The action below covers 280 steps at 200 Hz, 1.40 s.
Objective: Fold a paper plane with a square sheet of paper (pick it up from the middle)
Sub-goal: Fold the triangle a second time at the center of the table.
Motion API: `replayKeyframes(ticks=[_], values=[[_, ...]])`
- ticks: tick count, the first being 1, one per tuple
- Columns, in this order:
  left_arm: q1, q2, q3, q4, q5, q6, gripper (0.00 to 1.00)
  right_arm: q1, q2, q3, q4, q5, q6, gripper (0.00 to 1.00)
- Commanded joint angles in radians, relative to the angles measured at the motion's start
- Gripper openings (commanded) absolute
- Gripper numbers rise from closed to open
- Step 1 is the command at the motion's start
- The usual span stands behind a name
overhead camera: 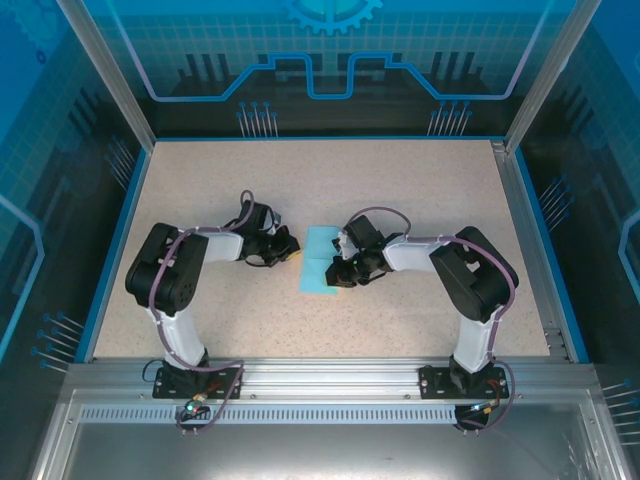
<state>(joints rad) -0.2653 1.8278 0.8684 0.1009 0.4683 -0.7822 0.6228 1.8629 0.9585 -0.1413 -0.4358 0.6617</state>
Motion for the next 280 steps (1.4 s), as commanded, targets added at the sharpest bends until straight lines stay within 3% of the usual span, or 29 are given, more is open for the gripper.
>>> replayKeyframes(ticks=[1, 70, 184, 280], values=[[0.001, -0.084, -0.007, -0.020, 0.042, 0.020, 0.06, -0.012, 0.022, -0.014, -0.114, 0.042, -0.011, 0.09], [-0.111, -0.067, -0.038, 0.001, 0.110, 0.034, 0.04, -0.011, 0.013, 0.000, -0.116, 0.044, -0.002, 0.10], [-0.112, 0.090, -0.002, 0.042, 0.033, 0.003, 0.00, -0.007, -0.030, 0.106, -0.117, -0.030, -0.002, 0.15], [-0.112, 0.082, -0.022, 0.043, 0.038, 0.000, 0.00, 0.013, 0.126, 0.204, -0.099, -0.037, 0.013, 0.14]])
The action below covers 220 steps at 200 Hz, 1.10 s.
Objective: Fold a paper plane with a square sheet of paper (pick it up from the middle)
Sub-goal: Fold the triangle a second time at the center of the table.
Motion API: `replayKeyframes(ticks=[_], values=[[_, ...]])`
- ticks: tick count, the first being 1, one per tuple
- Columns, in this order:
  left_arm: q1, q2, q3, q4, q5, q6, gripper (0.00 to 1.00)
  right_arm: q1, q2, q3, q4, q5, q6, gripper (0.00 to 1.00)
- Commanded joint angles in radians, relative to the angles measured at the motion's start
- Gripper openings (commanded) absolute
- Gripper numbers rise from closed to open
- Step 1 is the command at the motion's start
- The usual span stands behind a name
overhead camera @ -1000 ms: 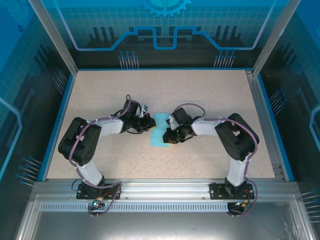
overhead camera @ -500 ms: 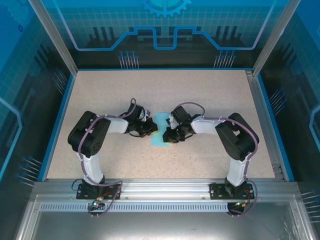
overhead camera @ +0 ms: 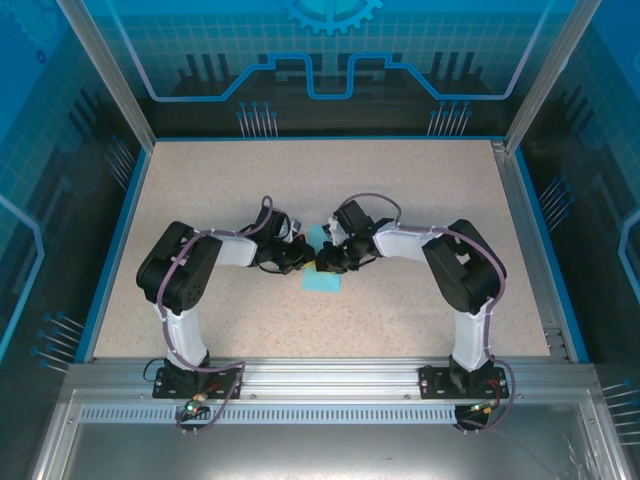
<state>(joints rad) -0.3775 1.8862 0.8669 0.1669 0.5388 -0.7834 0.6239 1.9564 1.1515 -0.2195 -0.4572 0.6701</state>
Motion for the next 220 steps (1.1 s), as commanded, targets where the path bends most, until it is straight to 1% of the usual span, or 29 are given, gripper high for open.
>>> replayKeyframes(ticks=[1, 41, 87, 109, 149, 196, 220], values=[[0.001, 0.024, -0.021, -0.023, -0.033, 0.001, 0.00, 0.012, 0.034, 0.010, -0.022, -0.014, 0.005, 0.14], [0.001, 0.022, -0.026, -0.020, -0.034, -0.002, 0.00, 0.001, 0.058, -0.034, -0.023, 0.007, 0.009, 0.14], [0.001, 0.023, -0.032, -0.020, -0.040, -0.002, 0.00, 0.001, -0.043, -0.039, -0.044, -0.011, -0.009, 0.14], [0.001, 0.022, -0.029, -0.026, -0.041, 0.000, 0.00, 0.003, -0.032, -0.064, -0.033, -0.020, -0.006, 0.14], [0.001, 0.026, -0.028, -0.027, -0.048, -0.002, 0.00, -0.004, -0.003, -0.091, -0.051, 0.014, -0.013, 0.13], [0.000, 0.025, -0.028, -0.033, -0.049, -0.004, 0.00, 0.001, -0.098, -0.100, -0.053, -0.013, -0.024, 0.14], [0.001, 0.025, -0.026, -0.035, -0.050, -0.004, 0.00, 0.007, -0.102, -0.132, -0.035, -0.022, -0.020, 0.14]])
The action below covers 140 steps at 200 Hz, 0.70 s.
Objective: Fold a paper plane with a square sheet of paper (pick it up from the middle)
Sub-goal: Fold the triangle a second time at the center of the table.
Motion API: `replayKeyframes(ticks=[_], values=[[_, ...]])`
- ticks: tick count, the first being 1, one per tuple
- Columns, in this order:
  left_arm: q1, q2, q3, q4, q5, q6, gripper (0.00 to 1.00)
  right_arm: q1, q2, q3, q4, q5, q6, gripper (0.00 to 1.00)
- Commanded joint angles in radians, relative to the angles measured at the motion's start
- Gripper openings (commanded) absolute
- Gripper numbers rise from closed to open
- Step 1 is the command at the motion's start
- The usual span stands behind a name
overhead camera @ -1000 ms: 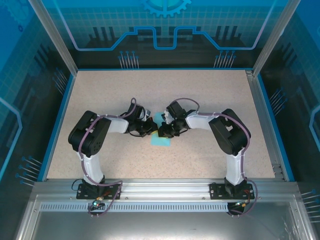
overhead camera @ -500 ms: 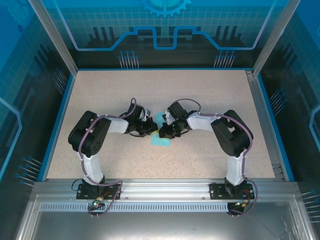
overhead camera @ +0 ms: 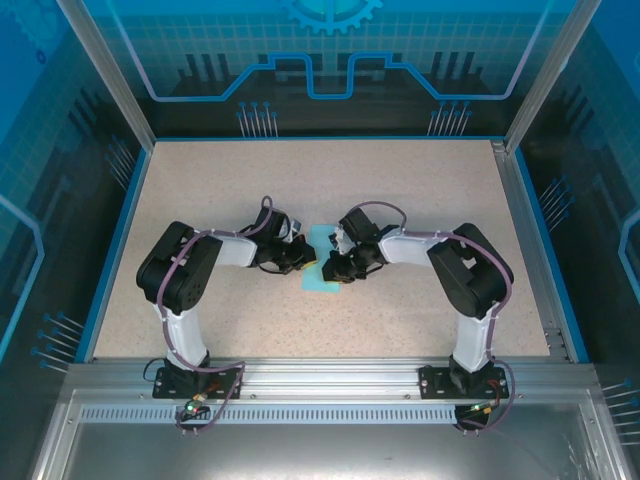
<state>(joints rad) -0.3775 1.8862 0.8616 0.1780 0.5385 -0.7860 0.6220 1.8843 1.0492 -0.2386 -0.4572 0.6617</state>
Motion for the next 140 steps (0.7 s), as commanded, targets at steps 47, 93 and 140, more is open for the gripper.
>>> replayKeyframes(ticks=[47, 93, 140], values=[[0.001, 0.021, -0.022, -0.050, -0.054, -0.001, 0.00, 0.005, 0.010, -0.115, 0.022, 0.005, 0.006, 0.13], [0.000, 0.016, -0.027, -0.057, -0.058, 0.001, 0.00, 0.005, -0.081, -0.128, 0.026, -0.001, 0.008, 0.13], [0.000, 0.021, -0.021, -0.060, -0.057, 0.001, 0.00, 0.008, -0.078, -0.209, 0.079, -0.003, 0.030, 0.14]])
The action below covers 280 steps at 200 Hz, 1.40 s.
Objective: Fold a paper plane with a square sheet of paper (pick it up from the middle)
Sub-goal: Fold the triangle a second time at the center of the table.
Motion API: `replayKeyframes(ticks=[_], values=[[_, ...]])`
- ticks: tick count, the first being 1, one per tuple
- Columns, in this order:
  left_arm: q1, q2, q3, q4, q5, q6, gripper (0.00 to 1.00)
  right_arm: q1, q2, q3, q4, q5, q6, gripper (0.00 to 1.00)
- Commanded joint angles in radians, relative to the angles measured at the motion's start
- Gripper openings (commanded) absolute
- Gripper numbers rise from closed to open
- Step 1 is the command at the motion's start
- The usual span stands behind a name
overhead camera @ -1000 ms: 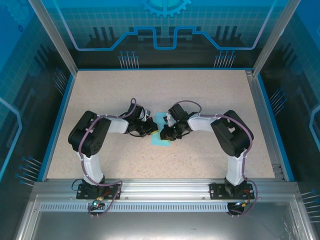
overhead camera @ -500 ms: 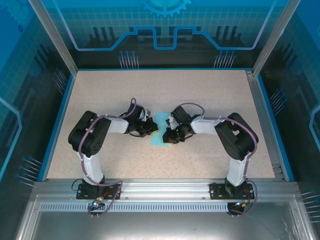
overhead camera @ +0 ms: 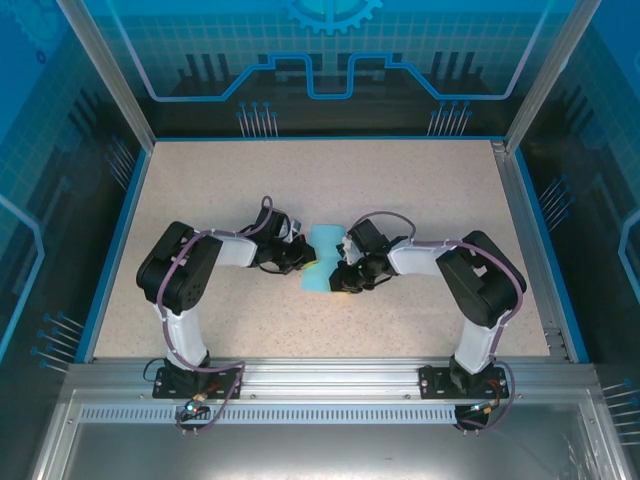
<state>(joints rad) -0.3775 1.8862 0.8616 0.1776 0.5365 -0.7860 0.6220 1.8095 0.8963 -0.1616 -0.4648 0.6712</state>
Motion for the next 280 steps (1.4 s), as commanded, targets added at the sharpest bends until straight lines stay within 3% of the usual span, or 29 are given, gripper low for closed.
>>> replayKeyframes(ticks=[1, 95, 141, 198, 280], values=[[0.000, 0.021, -0.020, -0.059, -0.055, 0.001, 0.00, 0.008, -0.003, -0.059, 0.004, 0.006, 0.020, 0.14], [0.001, 0.016, -0.028, -0.056, -0.059, 0.001, 0.00, -0.033, -0.051, -0.136, 0.038, -0.003, 0.024, 0.12], [0.001, 0.008, -0.027, -0.041, -0.045, -0.004, 0.02, -0.080, -0.135, -0.106, 0.048, 0.020, 0.046, 0.20], [0.000, -0.008, -0.020, -0.038, -0.032, -0.010, 0.03, -0.116, -0.054, 0.010, 0.022, 0.073, 0.105, 0.35], [0.000, -0.015, -0.021, -0.032, -0.029, -0.013, 0.04, -0.114, 0.019, 0.041, 0.072, 0.014, 0.143, 0.35]])
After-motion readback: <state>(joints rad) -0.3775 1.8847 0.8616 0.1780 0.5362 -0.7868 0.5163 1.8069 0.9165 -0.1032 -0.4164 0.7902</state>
